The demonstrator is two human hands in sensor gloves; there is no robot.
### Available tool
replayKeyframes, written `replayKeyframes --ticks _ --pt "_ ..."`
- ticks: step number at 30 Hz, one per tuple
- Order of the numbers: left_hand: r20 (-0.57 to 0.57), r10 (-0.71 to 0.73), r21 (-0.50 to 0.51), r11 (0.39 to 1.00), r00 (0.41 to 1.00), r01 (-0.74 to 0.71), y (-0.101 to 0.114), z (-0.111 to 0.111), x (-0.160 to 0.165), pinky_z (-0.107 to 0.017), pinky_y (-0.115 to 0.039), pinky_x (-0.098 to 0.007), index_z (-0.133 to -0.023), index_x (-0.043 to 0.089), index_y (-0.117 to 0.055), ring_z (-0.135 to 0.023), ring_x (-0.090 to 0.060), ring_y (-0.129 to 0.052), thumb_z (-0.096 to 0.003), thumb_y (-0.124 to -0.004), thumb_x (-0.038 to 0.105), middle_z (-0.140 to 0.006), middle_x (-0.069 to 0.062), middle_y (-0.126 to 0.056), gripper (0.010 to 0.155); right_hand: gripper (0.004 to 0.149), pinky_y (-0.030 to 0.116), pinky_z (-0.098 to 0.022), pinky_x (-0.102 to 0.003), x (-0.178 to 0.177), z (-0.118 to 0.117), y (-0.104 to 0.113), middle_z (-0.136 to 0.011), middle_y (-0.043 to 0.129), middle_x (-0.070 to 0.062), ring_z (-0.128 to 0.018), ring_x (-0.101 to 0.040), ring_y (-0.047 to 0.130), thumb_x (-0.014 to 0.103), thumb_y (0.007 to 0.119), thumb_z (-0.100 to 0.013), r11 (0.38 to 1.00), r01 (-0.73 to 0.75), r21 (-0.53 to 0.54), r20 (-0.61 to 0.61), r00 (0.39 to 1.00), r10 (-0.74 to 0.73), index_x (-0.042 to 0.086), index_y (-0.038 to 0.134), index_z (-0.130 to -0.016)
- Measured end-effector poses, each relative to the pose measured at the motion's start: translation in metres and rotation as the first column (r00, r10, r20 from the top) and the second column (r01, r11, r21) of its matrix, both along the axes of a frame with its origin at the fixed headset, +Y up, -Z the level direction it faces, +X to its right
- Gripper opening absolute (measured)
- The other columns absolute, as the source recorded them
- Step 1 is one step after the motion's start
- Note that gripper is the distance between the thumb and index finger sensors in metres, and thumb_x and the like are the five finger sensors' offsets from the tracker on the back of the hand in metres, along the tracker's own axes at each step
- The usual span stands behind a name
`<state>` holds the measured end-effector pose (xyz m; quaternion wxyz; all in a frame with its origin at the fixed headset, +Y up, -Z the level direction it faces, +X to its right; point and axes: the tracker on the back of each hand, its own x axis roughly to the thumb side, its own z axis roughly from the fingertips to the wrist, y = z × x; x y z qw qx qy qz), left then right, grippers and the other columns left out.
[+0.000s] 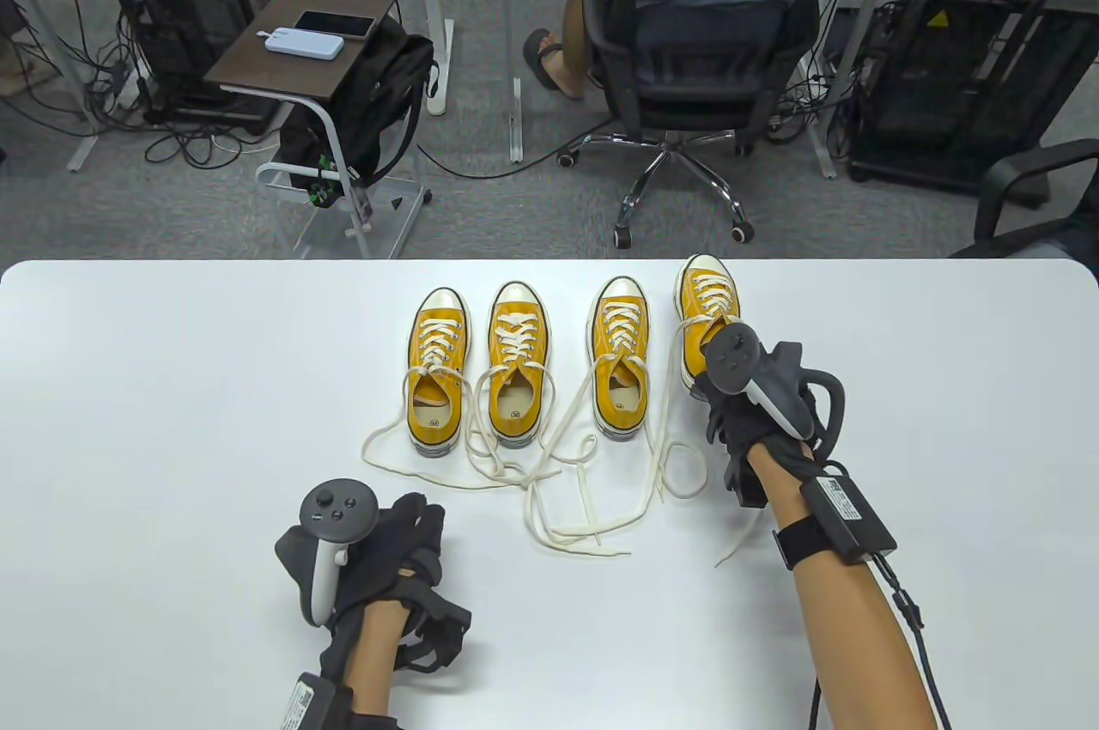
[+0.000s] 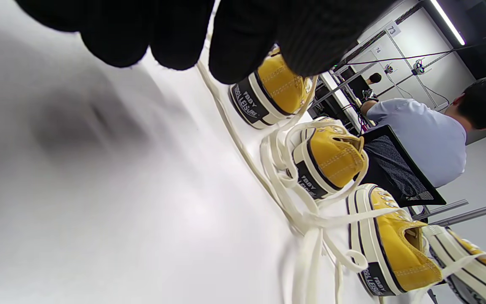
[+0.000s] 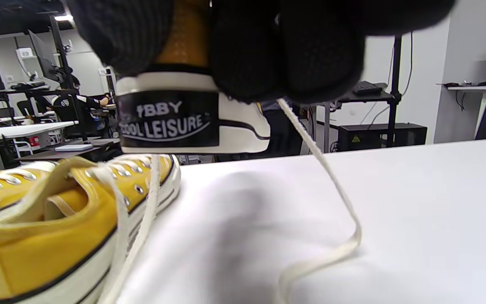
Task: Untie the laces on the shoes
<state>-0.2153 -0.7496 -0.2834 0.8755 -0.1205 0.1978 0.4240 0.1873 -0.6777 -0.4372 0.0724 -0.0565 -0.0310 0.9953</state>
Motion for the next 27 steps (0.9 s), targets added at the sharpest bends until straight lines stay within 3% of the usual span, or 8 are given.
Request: replayKeyframes --ticks 7,18,19,21,23,27 --pt "0.010 -0.018 -0.014 1.000 1.000 0.018 -0.001 -0.001 0.002 -0.060 -0.066 -0.060 -0.108 0.019 -0.070 -0.089 -0.053 -0.069 -0.0524 -0.068 0.048 -0.109 -0.024 -0.063 0.062 0.039 0.074 -0.039 -0.048 0.004 -0.015 -0.037 -0.071 0.088 -0.017 -0.056 -0.039 0.087 0.042 0.076 -0.041 0.999 -0.003 -0.048 0.022 1.000 0.004 0.036 0.080 -0.079" --pt "0.037 -0.042 -0.030 0.999 0.998 0.043 -0.003 -0.002 0.008 -0.060 -0.066 -0.060 -0.108 0.019 -0.070 -0.089 -0.052 -0.069 -0.0524 -0.068 0.048 -0.109 -0.024 -0.063 0.063 0.039 0.075 -0.038 -0.049 0.000 -0.006 -0.077 -0.077 0.087 -0.017 -0.057 -0.038 0.088 0.042 0.078 -0.041 0.985 -0.135 -0.109 -0.016 0.991 0.134 0.036 0.079 -0.079" --pt "0.042 -0.042 -0.031 0.999 0.998 0.043 -0.003 -0.002 0.009 -0.060 -0.066 -0.060 -0.108 0.019 -0.070 -0.089 -0.052 -0.069 -0.0523 -0.068 0.048 -0.109 -0.024 -0.063 0.063 0.042 0.075 -0.038 -0.049 0.000 -0.004 -0.076 -0.077 0.087 -0.017 -0.057 -0.039 0.088 0.042 0.078 -0.041 0.988 -0.128 -0.090 -0.016 0.992 0.127 0.035 0.078 -0.083" --pt "0.052 -0.043 -0.031 0.999 0.998 0.044 -0.003 -0.001 0.011 -0.060 -0.066 -0.060 -0.108 0.019 -0.070 -0.089 -0.052 -0.069 -0.0523 -0.067 0.048 -0.109 -0.024 -0.062 0.063 0.062 0.075 -0.039 -0.051 0.001 0.000 -0.072 -0.084 0.084 -0.019 -0.060 -0.040 0.088 0.045 0.079 -0.040 0.987 -0.123 -0.100 -0.009 0.992 0.122 0.027 0.064 -0.098" --pt "0.060 -0.042 -0.021 0.999 0.997 0.044 -0.001 -0.001 0.013 -0.060 -0.066 -0.060 -0.108 0.020 -0.070 -0.089 -0.052 -0.069 -0.0525 -0.067 0.048 -0.109 -0.024 -0.062 0.063 0.073 0.075 -0.041 -0.052 0.003 0.008 -0.061 -0.090 0.081 -0.020 -0.062 -0.041 0.088 0.047 0.080 -0.040 0.993 -0.109 -0.050 0.001 0.994 0.109 0.021 0.056 -0.103" --pt "0.095 -0.031 0.051 0.998 0.995 0.026 0.004 -0.002 0.019 -0.060 -0.066 -0.060 -0.108 0.020 -0.070 -0.089 -0.052 -0.069 -0.0522 -0.068 0.048 -0.108 -0.024 -0.063 0.062 0.070 0.072 -0.048 -0.056 0.002 0.032 -0.036 -0.093 0.078 -0.022 -0.069 -0.043 0.086 0.049 0.078 -0.041 0.996 -0.069 0.050 -0.017 0.997 0.070 0.019 0.059 -0.101"
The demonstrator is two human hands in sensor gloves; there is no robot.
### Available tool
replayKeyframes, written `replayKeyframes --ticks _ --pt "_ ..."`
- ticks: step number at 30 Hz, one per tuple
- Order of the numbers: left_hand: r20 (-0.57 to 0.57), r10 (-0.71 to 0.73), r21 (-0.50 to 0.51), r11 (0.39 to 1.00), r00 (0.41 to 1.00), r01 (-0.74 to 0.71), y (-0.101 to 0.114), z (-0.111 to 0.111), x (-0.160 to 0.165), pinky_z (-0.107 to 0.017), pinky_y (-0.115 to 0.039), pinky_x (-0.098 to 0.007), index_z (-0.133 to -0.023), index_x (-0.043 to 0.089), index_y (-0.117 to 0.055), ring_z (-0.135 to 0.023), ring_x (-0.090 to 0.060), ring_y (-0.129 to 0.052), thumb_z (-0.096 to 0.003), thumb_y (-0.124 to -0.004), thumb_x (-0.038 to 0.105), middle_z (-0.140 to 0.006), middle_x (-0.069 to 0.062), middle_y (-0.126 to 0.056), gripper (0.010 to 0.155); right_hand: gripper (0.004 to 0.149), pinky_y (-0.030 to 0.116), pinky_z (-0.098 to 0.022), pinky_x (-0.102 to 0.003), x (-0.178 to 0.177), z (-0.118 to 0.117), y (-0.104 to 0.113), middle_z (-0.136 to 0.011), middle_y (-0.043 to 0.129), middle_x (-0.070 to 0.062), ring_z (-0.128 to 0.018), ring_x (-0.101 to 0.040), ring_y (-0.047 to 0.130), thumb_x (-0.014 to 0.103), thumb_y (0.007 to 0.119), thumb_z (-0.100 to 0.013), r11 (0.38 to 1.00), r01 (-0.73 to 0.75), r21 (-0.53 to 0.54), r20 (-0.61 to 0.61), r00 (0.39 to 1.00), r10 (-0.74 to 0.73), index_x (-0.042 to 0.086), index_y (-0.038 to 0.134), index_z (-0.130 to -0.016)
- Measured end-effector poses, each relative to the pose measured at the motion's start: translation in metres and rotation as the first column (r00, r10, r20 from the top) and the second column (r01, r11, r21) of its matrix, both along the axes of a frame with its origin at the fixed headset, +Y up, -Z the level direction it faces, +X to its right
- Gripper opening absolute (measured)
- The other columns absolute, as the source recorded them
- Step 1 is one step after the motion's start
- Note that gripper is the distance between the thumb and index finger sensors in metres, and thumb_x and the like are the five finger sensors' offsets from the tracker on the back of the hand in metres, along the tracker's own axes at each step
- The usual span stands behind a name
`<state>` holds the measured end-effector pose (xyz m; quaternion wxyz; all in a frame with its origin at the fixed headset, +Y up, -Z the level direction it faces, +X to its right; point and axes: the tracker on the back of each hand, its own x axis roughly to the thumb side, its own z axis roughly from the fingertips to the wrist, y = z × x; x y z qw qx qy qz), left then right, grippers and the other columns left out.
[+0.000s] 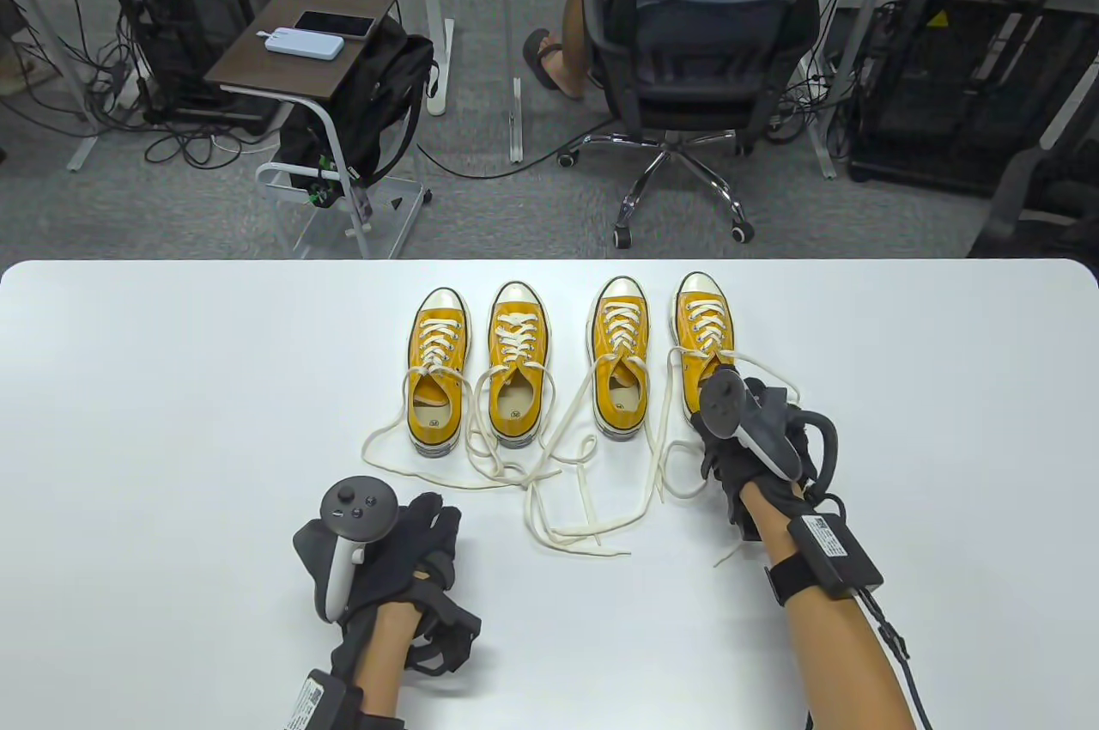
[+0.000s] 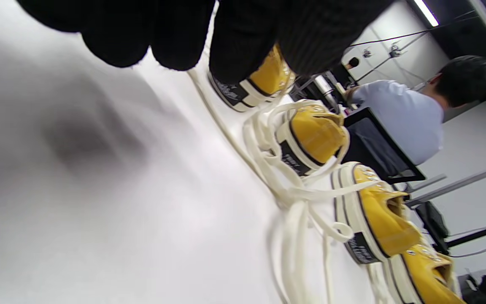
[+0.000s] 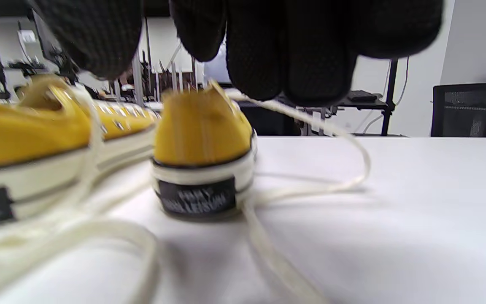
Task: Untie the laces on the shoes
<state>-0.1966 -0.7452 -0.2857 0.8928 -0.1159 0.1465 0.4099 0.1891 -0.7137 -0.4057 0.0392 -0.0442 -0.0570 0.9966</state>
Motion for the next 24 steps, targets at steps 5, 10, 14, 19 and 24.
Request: replayKeyframes --ticks 5,10,14,19,24 --pt "0.095 0.002 0.133 0.991 0.995 -0.015 0.009 0.001 0.017 -0.061 -0.066 -0.061 -0.107 0.020 -0.072 -0.090 -0.052 -0.069 -0.0517 -0.069 0.046 -0.108 -0.023 -0.064 0.061 0.068 0.068 -0.054 -0.060 -0.019 0.050 0.019 -0.097 0.075 -0.023 -0.075 -0.045 0.083 0.050 0.076 -0.042 0.991 0.067 0.115 -0.085 0.995 -0.057 0.020 0.059 -0.101" --pt "0.174 -0.106 0.273 0.960 0.979 0.056 0.020 0.005 0.035 -0.062 -0.064 -0.062 -0.106 0.022 -0.072 -0.092 -0.052 -0.068 -0.0507 -0.071 0.046 -0.109 -0.021 -0.065 0.061 0.068 0.062 -0.060 -0.065 -0.041 0.100 0.011 -0.100 0.071 -0.024 -0.081 -0.047 0.079 0.052 0.074 -0.043 0.978 0.120 0.171 -0.161 0.983 -0.093 0.020 0.059 -0.102" --pt "0.214 -0.242 0.385 0.912 0.946 0.146 0.029 0.010 0.051 -0.066 -0.058 -0.067 -0.110 0.027 -0.066 -0.100 -0.052 -0.060 -0.0497 -0.073 0.050 -0.114 -0.018 -0.059 0.065 0.073 0.054 -0.066 -0.070 -0.053 0.124 -0.002 -0.107 0.062 -0.025 -0.090 -0.049 0.071 0.056 0.072 -0.043 0.974 0.107 0.199 -0.215 0.975 -0.064 0.022 0.053 -0.105" --pt "0.213 -0.409 0.413 0.861 0.887 0.298 0.033 0.014 0.064 -0.073 -0.041 -0.072 -0.116 0.044 -0.041 -0.111 -0.051 -0.033 -0.0478 -0.069 0.065 -0.125 -0.010 -0.031 0.077 0.086 0.027 -0.070 -0.079 -0.059 0.132 -0.011 -0.117 0.028 -0.028 -0.106 -0.053 0.036 0.067 0.063 -0.040 0.982 0.016 0.189 -0.260 0.965 0.035 0.027 0.031 -0.110" --pt "0.235 -0.422 0.387 0.867 0.876 0.314 0.031 0.015 0.068 -0.074 -0.032 -0.075 -0.117 0.044 -0.027 -0.112 -0.051 -0.017 -0.0464 -0.063 0.074 -0.125 -0.008 -0.013 0.084 0.091 0.017 -0.068 -0.080 -0.057 0.129 -0.016 -0.116 0.014 -0.028 -0.107 -0.053 0.021 0.071 0.058 -0.038 0.990 0.069 0.122 -0.277 0.960 -0.033 0.026 0.021 -0.109"
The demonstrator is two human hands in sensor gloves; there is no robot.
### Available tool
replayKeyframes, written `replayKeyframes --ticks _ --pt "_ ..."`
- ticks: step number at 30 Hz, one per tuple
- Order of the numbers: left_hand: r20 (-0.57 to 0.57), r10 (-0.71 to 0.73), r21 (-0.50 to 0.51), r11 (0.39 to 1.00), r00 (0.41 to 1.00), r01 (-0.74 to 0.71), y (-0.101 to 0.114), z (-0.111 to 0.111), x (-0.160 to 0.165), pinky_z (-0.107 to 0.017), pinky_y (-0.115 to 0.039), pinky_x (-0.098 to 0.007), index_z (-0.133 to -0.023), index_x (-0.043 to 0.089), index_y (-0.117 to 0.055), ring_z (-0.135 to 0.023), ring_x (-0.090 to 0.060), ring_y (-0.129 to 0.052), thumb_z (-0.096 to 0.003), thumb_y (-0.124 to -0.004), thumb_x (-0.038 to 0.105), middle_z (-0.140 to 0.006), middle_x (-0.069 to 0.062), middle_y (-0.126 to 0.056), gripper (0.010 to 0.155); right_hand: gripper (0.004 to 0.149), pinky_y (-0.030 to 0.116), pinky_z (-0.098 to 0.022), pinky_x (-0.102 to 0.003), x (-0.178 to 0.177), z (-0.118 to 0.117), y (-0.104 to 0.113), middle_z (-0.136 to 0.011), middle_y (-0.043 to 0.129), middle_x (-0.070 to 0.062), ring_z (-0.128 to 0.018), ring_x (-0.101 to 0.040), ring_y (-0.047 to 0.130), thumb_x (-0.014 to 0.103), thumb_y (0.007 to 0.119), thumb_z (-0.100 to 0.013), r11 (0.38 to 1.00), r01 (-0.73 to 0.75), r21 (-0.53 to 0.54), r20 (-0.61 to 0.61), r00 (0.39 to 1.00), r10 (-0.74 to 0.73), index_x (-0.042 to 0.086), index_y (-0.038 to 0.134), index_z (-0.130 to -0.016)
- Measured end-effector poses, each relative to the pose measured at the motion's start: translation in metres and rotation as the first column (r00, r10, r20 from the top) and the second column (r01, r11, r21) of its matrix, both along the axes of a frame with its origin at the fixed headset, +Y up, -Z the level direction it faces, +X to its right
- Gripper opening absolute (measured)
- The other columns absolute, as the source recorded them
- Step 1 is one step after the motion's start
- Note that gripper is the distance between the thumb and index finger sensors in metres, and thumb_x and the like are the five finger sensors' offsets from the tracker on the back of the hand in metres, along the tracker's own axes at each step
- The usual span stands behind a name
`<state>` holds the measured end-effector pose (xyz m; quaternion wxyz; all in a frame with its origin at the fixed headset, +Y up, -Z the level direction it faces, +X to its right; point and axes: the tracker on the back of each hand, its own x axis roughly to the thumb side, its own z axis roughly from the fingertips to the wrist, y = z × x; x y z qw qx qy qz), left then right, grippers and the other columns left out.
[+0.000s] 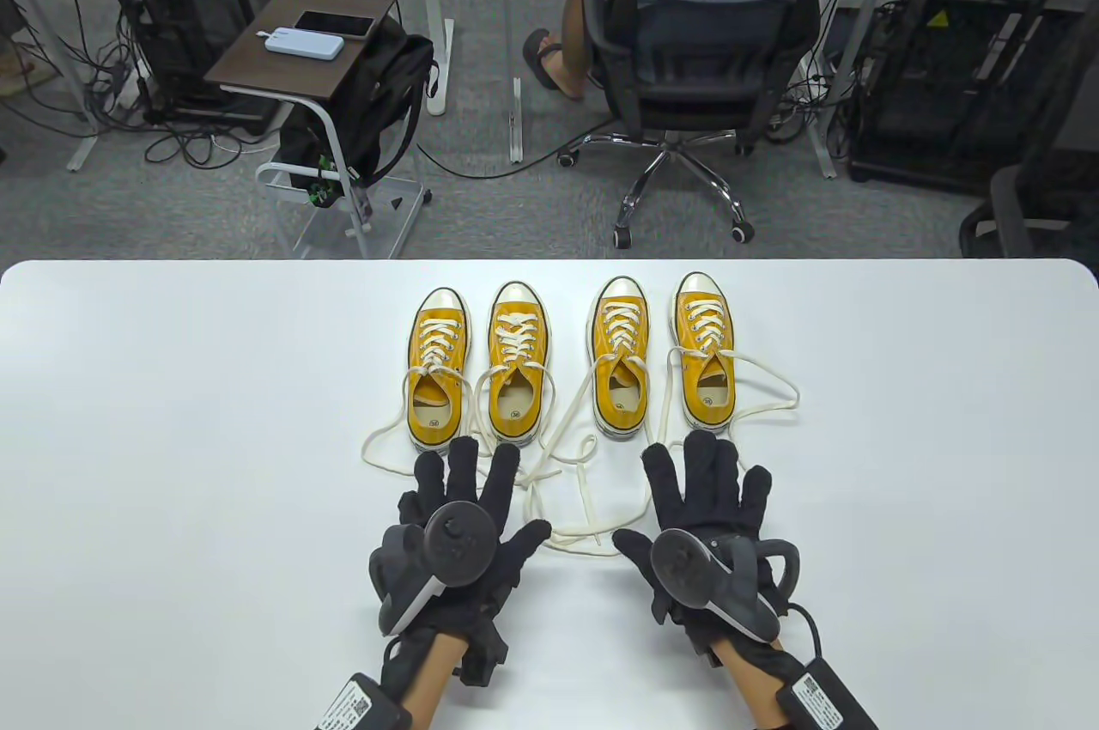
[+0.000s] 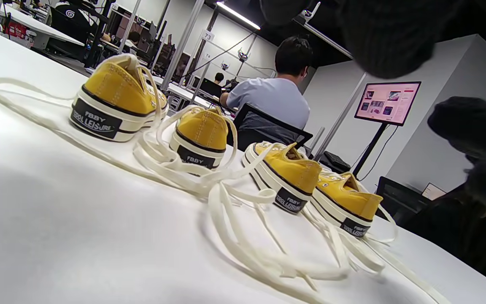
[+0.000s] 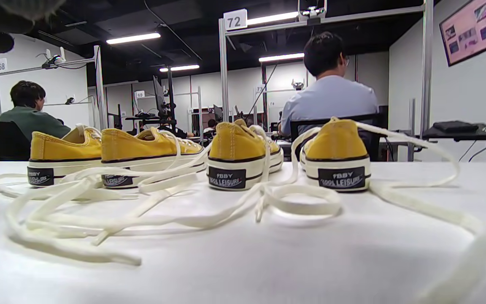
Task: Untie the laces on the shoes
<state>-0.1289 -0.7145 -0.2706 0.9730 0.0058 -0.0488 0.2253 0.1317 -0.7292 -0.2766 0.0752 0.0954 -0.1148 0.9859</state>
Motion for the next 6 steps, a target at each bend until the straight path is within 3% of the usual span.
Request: replayKeyframes --ticks 6 --pt "0.007 0.000 -0.031 1.000 1.000 0.000 -0.0021 0.0011 0.0023 -0.074 -0.028 -0.075 -0.118 0.042 -0.023 -0.111 -0.052 -0.012 -0.0461 -0.058 0.077 -0.124 -0.009 -0.007 0.088 0.092 0.015 -0.067 -0.080 0.0029 0.0007 0.0029 -0.116 0.012 -0.028 -0.107 -0.053 0.021 0.071 0.057 -0.038 0.999 0.040 -0.022 -0.014 0.999 -0.040 0.025 0.021 -0.109"
